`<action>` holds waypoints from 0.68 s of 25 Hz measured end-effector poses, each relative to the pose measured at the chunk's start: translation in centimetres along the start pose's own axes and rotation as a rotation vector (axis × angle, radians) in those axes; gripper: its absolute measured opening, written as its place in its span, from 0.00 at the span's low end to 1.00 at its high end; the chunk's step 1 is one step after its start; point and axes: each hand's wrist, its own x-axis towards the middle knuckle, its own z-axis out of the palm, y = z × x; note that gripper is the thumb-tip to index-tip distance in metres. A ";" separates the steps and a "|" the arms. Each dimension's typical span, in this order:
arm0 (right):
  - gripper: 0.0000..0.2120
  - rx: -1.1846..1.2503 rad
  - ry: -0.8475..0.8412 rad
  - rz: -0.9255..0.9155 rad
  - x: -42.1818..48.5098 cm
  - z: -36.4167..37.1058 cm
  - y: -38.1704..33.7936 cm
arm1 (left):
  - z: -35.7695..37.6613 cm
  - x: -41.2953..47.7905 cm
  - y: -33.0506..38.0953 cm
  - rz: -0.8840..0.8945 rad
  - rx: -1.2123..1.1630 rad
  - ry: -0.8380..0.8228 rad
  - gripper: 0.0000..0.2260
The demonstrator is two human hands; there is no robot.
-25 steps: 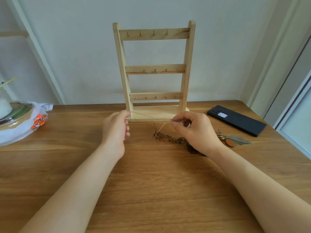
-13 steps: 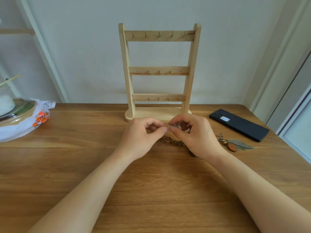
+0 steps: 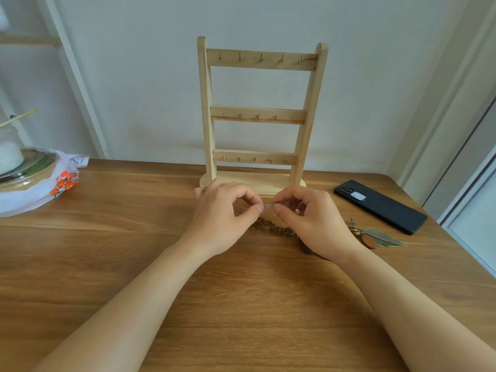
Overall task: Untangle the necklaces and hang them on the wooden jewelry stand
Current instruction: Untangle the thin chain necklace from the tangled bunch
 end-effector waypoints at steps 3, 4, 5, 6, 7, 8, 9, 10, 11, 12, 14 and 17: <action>0.05 -0.015 0.020 -0.045 -0.2 0.0 -0.4 | 0.0 0.1 0.1 -0.035 -0.130 -0.023 0.06; 0.05 -0.023 0.027 -0.060 -0.3 0.0 -0.5 | 0.0 0.1 0.2 -0.055 -0.177 -0.042 0.06; 0.05 -0.031 0.034 -0.076 -0.3 0.0 -0.6 | -0.1 0.2 0.2 -0.083 -0.223 -0.066 0.06; 0.05 -0.040 0.041 -0.091 -0.3 0.1 -0.6 | -0.2 0.2 0.2 -0.115 -0.265 -0.089 0.06; 0.05 -0.049 0.047 -0.106 -0.3 0.1 -0.7 | -0.2 0.2 0.2 -0.142 -0.301 -0.107 0.06; 0.05 -0.055 0.056 -0.119 -0.4 0.2 -0.7 | -0.2 0.3 0.3 -0.165 -0.327 -0.125 0.05; 0.05 -0.058 0.062 -0.134 -0.4 0.2 -0.7 | -0.3 0.3 0.4 -0.183 -0.350 -0.142 0.05; 0.06 -0.058 0.060 -0.149 -0.4 0.3 -0.7 | -0.4 0.4 0.5 -0.203 -0.368 -0.156 0.04; 0.06 -0.062 0.048 -0.165 -0.4 0.4 -0.8 | -0.4 0.4 0.6 -0.228 -0.392 -0.166 0.04; 0.06 -0.064 0.039 -0.179 -0.4 0.5 -0.9 | -0.6 0.5 0.6 -0.257 -0.415 -0.180 0.04; 0.07 -0.065 0.015 -0.197 -0.4 0.7 -1.0 | -0.7 0.5 0.3 -0.323 -0.474 -0.192 0.04; 0.07 -0.049 -0.011 -0.189 -0.5 0.8 -0.9 | -0.5 0.5 0.3 -0.415 -0.522 -0.146 0.06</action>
